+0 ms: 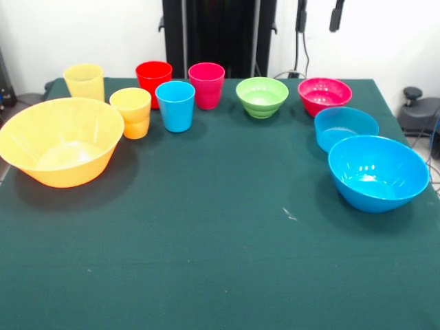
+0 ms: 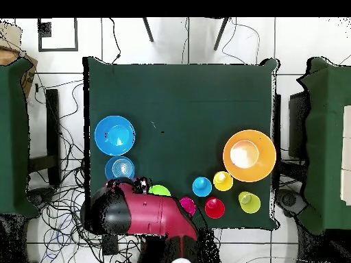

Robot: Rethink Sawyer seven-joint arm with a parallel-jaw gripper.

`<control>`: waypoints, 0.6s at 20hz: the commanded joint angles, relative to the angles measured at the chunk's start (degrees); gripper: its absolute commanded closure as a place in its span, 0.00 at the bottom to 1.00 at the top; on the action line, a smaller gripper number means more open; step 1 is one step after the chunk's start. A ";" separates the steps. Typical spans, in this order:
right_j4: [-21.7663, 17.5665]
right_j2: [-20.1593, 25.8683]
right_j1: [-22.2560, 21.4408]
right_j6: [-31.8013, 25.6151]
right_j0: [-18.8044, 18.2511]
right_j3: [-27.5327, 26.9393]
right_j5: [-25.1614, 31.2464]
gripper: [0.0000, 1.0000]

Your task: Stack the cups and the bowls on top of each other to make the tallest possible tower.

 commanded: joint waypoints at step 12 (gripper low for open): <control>-4.92 -2.46 15.73 5.79 -0.60 -11.57 -2.33 0.00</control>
